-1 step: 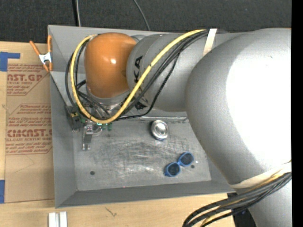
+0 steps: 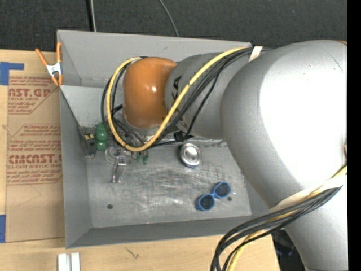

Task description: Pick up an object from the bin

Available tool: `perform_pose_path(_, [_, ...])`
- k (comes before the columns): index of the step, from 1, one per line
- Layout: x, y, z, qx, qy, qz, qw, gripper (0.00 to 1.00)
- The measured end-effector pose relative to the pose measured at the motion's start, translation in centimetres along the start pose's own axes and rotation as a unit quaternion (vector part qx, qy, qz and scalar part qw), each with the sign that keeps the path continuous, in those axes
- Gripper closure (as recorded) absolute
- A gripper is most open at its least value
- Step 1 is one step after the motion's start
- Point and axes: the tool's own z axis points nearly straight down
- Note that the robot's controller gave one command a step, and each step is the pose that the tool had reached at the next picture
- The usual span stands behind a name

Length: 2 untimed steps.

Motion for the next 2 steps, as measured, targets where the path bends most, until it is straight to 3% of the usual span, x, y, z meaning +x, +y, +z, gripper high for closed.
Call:
perform_pose_path(1, [7.8,-0.3,0.4,-0.001,-0.0127,-0.170,0.9854,0.00])
perform_pose_path(2, [5.9,-2.1,0.6,-0.004,-0.0050,-0.096,0.9953,0.00])
